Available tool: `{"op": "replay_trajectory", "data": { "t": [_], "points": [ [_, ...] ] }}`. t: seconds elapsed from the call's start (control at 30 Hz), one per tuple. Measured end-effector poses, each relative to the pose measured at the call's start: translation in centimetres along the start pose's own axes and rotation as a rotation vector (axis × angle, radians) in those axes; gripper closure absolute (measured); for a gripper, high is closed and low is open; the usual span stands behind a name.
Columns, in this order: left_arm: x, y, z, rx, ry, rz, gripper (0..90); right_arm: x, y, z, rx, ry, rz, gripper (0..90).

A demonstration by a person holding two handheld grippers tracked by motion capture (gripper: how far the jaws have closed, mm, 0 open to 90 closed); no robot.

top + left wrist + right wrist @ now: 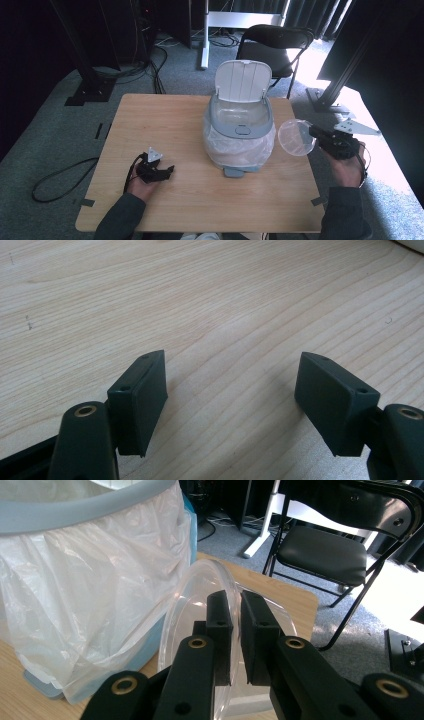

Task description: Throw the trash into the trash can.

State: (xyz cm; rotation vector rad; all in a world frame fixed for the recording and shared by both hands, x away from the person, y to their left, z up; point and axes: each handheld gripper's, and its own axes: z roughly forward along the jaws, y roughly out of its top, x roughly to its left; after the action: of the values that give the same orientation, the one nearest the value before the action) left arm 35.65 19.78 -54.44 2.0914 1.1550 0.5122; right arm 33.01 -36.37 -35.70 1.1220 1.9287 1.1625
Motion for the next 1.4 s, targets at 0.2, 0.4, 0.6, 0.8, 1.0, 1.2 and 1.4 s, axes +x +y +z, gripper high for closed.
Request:
{"op": "replay_trajectory", "data": {
  "t": [0.2,0.4,0.6,0.8,1.0,1.2,1.4],
  "points": [
    [0.0,0.0,0.0,0.003,-0.001,0.001,29.2,-0.1,0.8,-0.4,-0.016,-0.009,-0.003,83.3],
    [0.0,0.1,0.1,-0.001,0.0,-0.001,29.2,-0.2,2.1,-1.0,-0.049,-0.024,0.0,83.3],
    [0.0,0.1,0.1,-0.001,0.001,-0.001,29.2,0.0,4.7,-2.4,-0.103,-0.031,-0.011,83.3],
    [0.0,0.1,0.1,0.0,0.0,-0.001,29.2,0.4,7.2,-3.5,-0.165,-0.01,-0.011,83.3],
    [0.0,0.1,0.1,0.0,0.001,0.0,29.2,2.5,11.3,-2.4,-0.229,0.109,-0.004,83.3],
    [0.0,0.1,0.1,0.0,-0.001,-0.001,29.2,5.6,13.7,2.1,-0.207,0.22,-0.004,83.1],
    [0.0,0.1,0.1,0.002,-0.003,0.001,29.2,5.8,13.1,5.9,-0.191,0.308,0.075,68.3]
  ]
}}
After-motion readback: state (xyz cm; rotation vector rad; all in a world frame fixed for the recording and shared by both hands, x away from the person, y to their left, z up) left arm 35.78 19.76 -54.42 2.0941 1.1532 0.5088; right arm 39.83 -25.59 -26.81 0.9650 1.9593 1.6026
